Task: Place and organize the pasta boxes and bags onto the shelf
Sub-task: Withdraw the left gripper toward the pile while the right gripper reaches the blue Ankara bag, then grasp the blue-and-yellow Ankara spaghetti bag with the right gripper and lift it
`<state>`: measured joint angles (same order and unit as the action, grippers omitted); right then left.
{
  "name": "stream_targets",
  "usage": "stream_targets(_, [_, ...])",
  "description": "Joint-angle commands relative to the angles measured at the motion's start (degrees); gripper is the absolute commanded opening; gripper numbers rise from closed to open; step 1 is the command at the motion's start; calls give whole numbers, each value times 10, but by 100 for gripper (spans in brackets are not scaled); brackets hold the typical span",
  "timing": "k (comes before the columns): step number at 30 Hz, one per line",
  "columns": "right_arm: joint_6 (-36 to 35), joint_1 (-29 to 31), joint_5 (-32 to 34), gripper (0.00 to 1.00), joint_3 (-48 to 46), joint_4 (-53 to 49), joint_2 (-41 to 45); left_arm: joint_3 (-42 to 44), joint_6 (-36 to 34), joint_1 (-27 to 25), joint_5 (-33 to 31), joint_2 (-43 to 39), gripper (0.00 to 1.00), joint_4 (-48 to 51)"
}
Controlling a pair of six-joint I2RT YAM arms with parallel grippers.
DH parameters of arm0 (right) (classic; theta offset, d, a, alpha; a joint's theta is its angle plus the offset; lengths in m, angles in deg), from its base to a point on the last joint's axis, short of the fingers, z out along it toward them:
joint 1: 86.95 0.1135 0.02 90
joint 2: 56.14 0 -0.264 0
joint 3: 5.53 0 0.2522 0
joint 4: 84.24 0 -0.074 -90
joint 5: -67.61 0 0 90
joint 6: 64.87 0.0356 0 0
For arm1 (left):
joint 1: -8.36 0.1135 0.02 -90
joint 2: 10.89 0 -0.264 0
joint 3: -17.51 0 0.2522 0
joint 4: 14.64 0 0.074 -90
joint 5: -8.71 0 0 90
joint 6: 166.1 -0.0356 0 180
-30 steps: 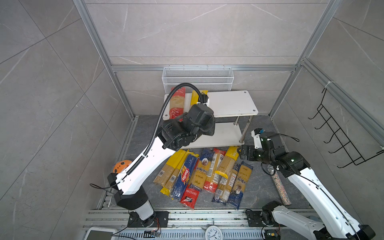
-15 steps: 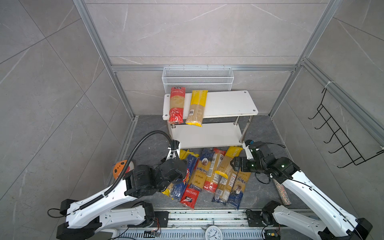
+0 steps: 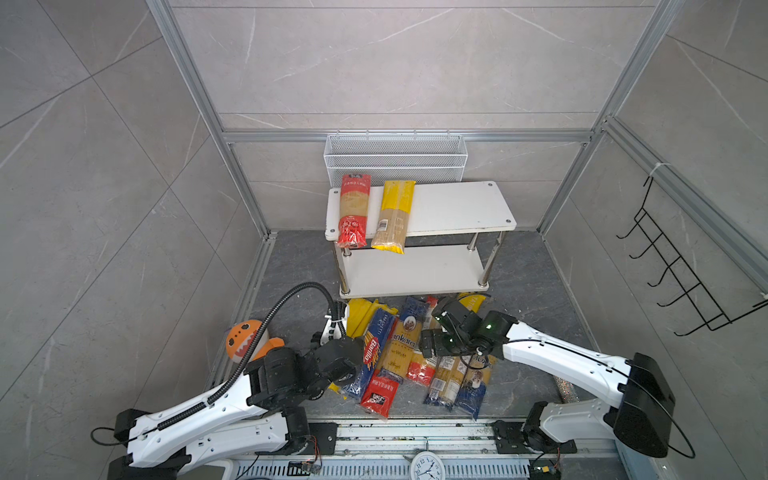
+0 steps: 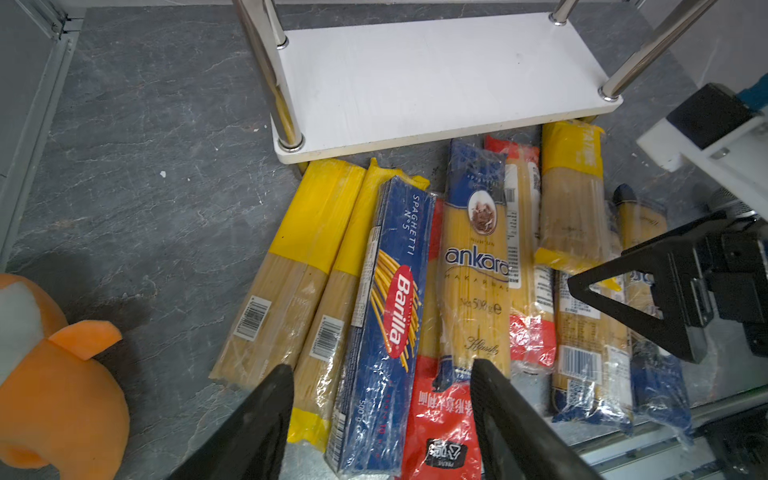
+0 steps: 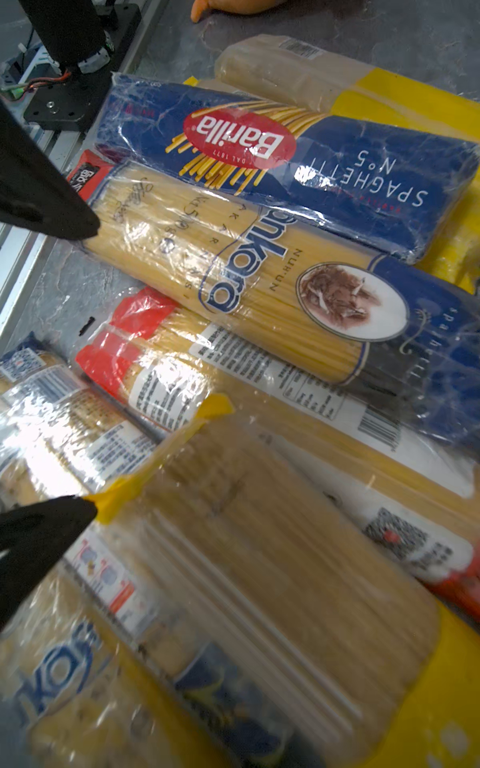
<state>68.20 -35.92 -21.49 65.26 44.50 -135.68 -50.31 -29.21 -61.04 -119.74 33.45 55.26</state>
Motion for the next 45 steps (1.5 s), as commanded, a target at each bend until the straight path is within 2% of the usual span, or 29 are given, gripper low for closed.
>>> stream_targets(1, [47,10,-19,100,24,55,-39,18,26,-1,-15,-42,72,-8])
stream_targets(13, [95,48,-21,100,115,68,-186,41,34,-1,-17,-76,75,20])
stream_targets(19, [125,52,11,100,122,45,-207,41,34,-1,-10,-81,76,20])
stream_targets(24, [121,52,8,100,141,43,-235,41,28,-1,-8,-81,76,20])
stream_targets(27, [121,52,1,95,159,48,-261,39,26,-1,-7,-83,76,21])
stream_targets(34, [132,52,-9,68,153,60,-280,46,36,-1,-5,-106,76,36])
stream_targets(39, [141,52,-5,31,121,70,-252,47,36,-1,-2,-112,76,37])
stream_targets(42, [141,52,-10,0,103,75,-229,42,33,-1,-2,-104,78,40])
stream_targets(45, [138,53,-18,0,78,84,-194,37,31,-1,-3,-97,79,42])
